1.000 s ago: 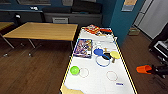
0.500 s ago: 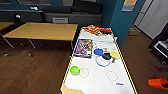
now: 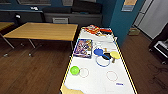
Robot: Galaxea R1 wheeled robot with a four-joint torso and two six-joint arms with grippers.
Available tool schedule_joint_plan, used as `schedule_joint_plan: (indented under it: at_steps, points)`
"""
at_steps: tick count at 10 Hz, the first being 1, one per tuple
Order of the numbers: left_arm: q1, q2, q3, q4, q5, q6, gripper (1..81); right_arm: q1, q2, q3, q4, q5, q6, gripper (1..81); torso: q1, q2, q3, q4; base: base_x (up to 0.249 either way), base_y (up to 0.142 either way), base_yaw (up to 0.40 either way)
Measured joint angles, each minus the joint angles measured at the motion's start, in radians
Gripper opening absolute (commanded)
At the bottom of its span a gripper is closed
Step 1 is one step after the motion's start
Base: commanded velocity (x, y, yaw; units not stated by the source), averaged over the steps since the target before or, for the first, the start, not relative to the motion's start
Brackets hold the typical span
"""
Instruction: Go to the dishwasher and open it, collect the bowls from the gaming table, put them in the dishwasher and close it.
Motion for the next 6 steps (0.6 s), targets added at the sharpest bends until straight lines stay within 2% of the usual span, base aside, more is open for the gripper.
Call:
schedule_joint_plan:
  at_steps: [3, 5, 6]
  points:
    - [-0.014, -0.114, 0.216, 0.000, -0.001, 0.000, 81.1, -0.245, 0.000, 0.034, 0.017, 0.176, -0.096, 1.0, 0.000, 0.000, 0.000, 0.000, 0.000, 0.000, 0.000]
    - [-0.025, -0.210, 0.365, 0.000, -0.010, 0.000, 81.1, -0.388, 0.012, 0.057, 0.026, 0.306, -0.133, 1.0, 0.000, 0.000, 0.000, 0.000, 0.000, 0.000, 0.000]
    - [-0.036, -0.284, 0.466, 0.000, -0.020, -0.001, 81.1, -0.470, 0.029, 0.063, 0.027, 0.385, -0.149, 1.0, 0.000, 0.000, 0.000, 0.000, 0.000, 0.000, 0.000]
